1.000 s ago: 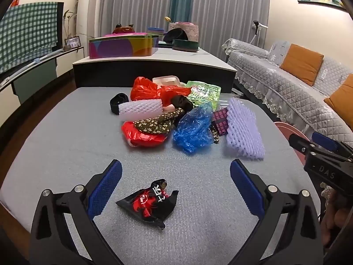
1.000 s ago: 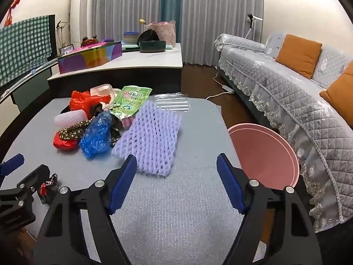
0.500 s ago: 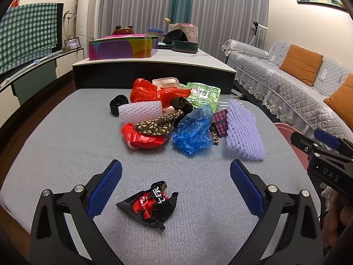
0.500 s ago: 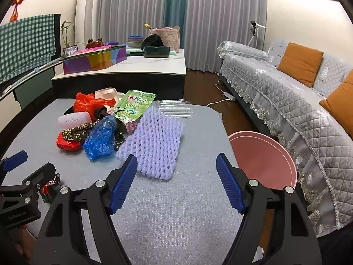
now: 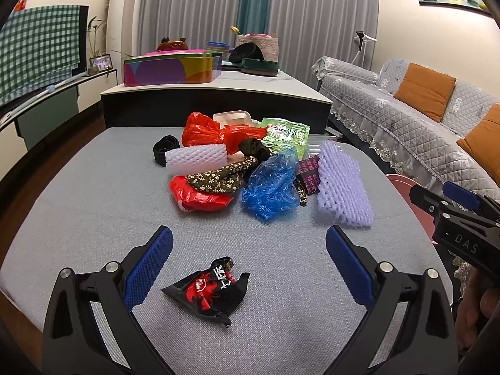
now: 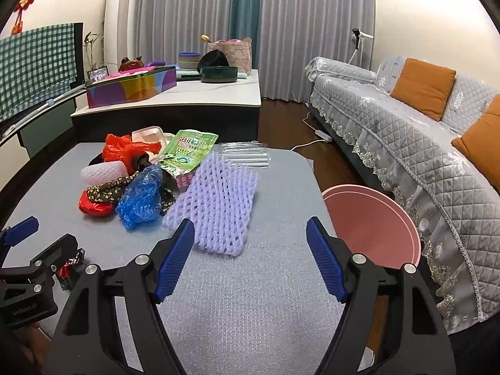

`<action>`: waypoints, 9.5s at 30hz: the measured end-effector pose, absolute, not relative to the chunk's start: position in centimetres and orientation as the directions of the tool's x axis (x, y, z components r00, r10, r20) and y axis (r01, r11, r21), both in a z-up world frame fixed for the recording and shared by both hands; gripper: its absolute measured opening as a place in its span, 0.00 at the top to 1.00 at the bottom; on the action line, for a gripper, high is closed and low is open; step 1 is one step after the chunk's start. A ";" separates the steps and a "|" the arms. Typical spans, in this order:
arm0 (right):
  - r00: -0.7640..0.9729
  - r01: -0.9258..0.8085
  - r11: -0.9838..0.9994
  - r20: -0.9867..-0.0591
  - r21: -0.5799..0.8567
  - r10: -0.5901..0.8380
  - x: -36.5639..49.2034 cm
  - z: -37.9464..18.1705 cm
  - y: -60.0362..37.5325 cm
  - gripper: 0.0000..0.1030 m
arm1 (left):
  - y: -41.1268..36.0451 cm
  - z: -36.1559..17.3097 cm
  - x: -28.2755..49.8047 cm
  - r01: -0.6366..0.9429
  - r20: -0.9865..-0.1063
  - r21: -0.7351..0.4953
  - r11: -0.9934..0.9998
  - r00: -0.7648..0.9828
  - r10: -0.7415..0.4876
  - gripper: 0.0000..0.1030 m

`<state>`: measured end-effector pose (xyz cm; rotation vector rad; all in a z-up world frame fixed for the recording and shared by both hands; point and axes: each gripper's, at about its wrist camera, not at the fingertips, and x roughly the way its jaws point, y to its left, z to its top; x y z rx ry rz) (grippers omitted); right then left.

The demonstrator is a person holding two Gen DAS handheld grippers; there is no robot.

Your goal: Collect trash

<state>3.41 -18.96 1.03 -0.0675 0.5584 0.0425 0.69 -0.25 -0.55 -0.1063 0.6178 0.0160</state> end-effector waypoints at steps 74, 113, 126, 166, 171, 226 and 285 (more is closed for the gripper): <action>0.665 -0.083 0.994 -0.738 0.077 0.113 13.4 -6.4 -15.5 0.32 | 4.0 -6.1 3.3 -0.149 -0.741 -0.079 0.986 0.670 0.042 0.56; 0.851 -0.033 0.999 -0.525 0.002 0.029 4.7 5.2 -27.6 0.79 | -6.0 2.8 4.0 0.085 -0.551 -0.087 0.993 0.826 -0.119 0.59; 0.842 0.039 0.998 -0.536 -0.058 -0.064 7.2 8.2 -38.0 0.79 | -15.9 6.2 8.9 0.299 -0.482 -0.088 0.950 0.822 -0.304 0.59; 0.773 0.192 0.981 -0.610 -0.036 -0.174 11.4 1.7 -44.8 0.37 | -26.1 3.3 17.7 0.473 -0.508 -0.158 0.867 0.714 -0.482 0.31; 0.811 0.221 0.975 -0.550 -0.028 -0.199 10.6 2.6 -44.3 0.37 | -23.9 4.5 16.2 0.449 -0.493 -0.146 0.882 0.740 -0.458 0.31; 0.594 -0.296 0.918 -0.702 0.264 0.393 23.0 -6.0 -17.4 0.26 | 3.7 -4.2 14.3 0.020 -0.684 -0.129 0.991 0.722 -0.103 0.57; 0.589 -0.389 0.879 -0.659 0.276 0.468 22.8 -4.7 -15.2 0.81 | 6.3 0.1 12.1 -0.013 -0.623 -0.145 0.989 0.778 -0.081 0.96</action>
